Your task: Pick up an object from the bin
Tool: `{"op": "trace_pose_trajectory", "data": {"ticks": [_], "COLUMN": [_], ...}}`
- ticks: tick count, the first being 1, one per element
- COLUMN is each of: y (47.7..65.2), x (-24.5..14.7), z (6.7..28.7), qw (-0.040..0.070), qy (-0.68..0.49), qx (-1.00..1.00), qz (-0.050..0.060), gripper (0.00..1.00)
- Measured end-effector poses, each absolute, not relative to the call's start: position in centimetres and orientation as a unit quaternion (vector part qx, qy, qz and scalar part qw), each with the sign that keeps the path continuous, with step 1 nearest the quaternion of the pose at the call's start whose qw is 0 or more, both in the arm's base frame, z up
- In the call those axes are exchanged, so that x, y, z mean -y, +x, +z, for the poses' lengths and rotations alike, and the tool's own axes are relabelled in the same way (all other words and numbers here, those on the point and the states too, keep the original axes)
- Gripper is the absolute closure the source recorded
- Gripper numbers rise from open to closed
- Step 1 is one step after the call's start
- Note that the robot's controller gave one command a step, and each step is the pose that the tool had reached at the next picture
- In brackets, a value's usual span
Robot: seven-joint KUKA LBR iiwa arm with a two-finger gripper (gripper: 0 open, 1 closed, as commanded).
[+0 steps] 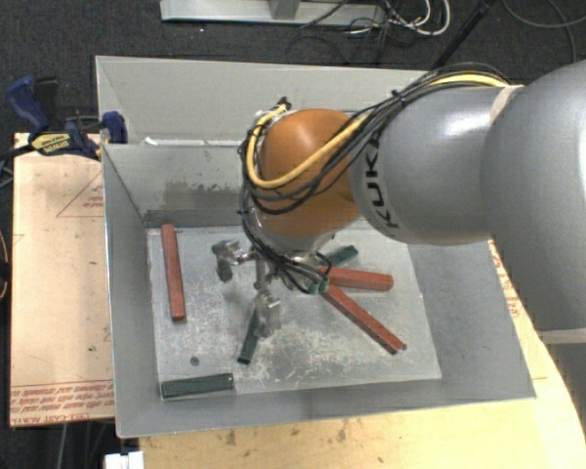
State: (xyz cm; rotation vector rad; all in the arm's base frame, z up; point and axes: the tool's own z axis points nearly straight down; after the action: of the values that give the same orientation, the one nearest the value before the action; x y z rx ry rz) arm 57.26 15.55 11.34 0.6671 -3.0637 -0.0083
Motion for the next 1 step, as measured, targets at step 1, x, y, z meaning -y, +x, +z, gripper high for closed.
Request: {"op": "trace_pose_trajectory", "data": {"ticks": [1], "y": [56.0], "x": [-14.11], "z": [9.05], "qw": [0.0], "qy": [0.353], "qx": [0.936], "qz": [-0.001], "gripper": [1.0]}}
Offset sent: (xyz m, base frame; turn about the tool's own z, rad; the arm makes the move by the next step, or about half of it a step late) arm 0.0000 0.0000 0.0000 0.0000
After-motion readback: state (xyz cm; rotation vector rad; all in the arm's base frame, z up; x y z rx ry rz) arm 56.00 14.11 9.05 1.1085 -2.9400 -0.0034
